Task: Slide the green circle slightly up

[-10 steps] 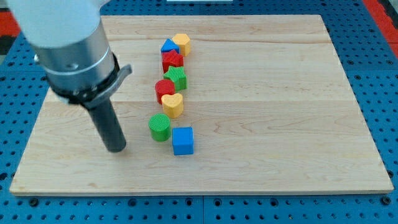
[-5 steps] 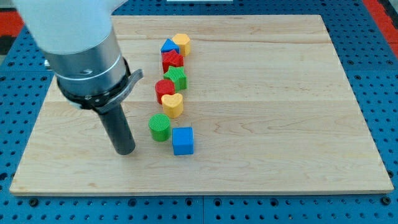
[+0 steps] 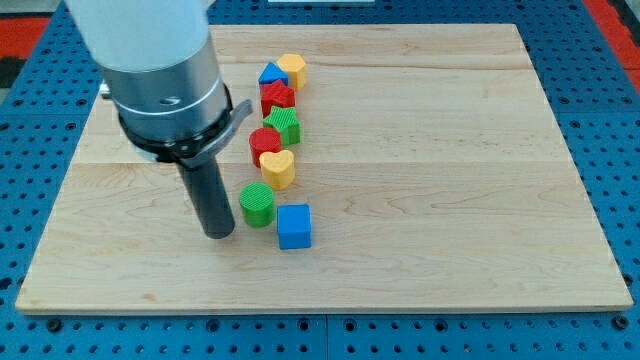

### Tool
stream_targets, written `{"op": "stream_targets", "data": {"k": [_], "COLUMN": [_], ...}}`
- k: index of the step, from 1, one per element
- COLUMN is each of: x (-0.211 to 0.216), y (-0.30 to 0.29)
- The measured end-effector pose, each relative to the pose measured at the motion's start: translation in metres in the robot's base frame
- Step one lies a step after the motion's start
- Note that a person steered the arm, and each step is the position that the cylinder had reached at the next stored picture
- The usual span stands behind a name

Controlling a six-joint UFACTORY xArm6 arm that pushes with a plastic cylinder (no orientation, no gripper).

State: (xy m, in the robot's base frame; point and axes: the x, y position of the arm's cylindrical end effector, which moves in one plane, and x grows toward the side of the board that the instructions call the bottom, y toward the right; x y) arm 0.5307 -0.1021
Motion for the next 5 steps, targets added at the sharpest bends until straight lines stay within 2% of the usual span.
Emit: {"op": "stream_targets", "data": {"k": [1, 5], "x": [-0.001, -0.014], "y": [0.025, 0.03]}}
